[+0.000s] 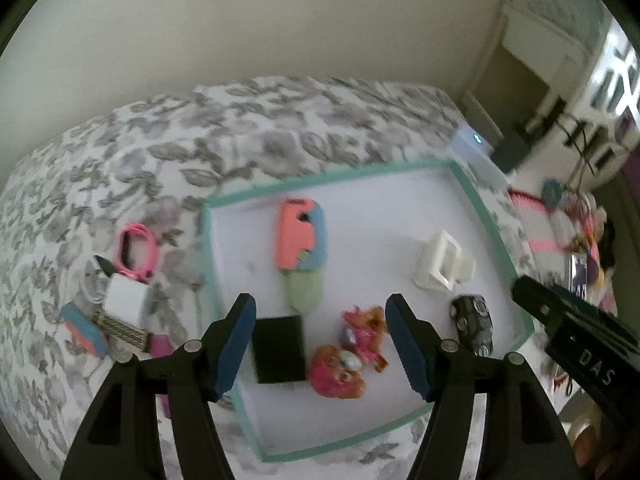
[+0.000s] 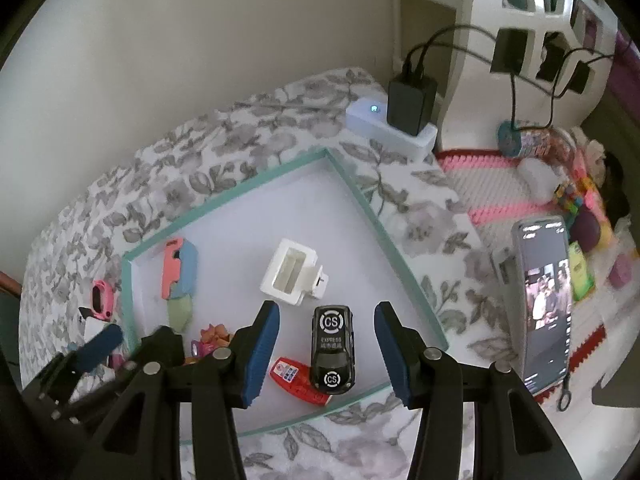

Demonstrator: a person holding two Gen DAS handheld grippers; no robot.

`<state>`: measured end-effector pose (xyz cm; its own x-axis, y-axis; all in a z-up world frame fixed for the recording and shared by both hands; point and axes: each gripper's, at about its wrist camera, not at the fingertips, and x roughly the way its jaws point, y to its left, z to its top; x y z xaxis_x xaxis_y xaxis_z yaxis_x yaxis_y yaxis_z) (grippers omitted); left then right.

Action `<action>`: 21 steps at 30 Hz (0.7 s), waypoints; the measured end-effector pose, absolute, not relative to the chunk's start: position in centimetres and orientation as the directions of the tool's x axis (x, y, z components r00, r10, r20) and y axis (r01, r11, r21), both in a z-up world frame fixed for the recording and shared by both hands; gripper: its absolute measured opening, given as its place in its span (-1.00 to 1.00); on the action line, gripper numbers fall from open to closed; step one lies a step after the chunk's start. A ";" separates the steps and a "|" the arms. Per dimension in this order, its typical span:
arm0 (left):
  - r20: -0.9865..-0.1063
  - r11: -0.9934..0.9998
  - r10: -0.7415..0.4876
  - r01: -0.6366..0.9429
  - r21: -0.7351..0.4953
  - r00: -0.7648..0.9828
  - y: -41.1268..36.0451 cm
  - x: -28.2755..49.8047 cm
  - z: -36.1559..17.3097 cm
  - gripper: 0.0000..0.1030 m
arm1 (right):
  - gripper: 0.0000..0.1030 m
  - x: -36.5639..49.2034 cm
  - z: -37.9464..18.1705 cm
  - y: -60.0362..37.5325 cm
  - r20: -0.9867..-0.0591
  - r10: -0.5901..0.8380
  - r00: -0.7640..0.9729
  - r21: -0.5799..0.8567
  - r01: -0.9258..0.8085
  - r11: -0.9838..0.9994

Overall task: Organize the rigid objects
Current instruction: 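Lower both objects into the tray and open both grippers, then move both tools back over the remaining objects beside the tray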

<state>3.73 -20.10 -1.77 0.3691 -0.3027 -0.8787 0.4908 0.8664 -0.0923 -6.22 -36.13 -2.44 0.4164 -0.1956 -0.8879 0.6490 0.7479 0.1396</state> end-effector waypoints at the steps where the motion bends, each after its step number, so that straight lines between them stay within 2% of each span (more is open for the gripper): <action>1: -0.875 0.873 -0.301 0.479 -0.093 0.378 -19.8 3.9 -1.5 0.33 | 0.04 -6.3 -2.3 -36.1 -0.886 -0.199 0.419 0.139 0.649 0.748; 8: -0.865 0.915 -0.272 0.391 -0.097 0.421 -16.4 5.7 -0.6 0.34 | 0.20 -6.1 -1.2 -35.3 -0.872 -0.224 0.435 0.119 0.632 0.766; 16: -0.865 0.959 -0.206 0.269 -0.085 0.458 -12.4 7.8 -0.7 0.36 | 0.51 -5.2 -2.2 -34.3 -0.882 -0.222 0.416 0.093 0.615 0.783; 17: -0.865 0.962 -0.203 0.257 -0.089 0.458 -12.0 7.9 -0.7 0.46 | 0.53 -5.0 -2.3 -34.1 -0.882 -0.224 0.415 0.090 0.613 0.785; 18: -0.867 0.966 -0.194 0.243 -0.087 0.460 -11.6 8.1 -0.7 0.69 | 0.57 -4.9 -2.4 -33.9 -0.882 -0.224 0.415 0.086 0.610 0.788; 21: -0.863 0.976 -0.176 0.197 -0.091 0.473 -9.8 8.8 -0.6 0.76 | 0.70 -4.4 -2.7 -33.3 -0.884 -0.226 0.408 0.071 0.596 0.799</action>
<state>8.76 -9.76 -0.63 0.4730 -0.1757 -0.8634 0.1973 0.9762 -0.0906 -4.35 -33.28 -2.66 0.4083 -0.2257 -0.8845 0.5965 0.7994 0.0714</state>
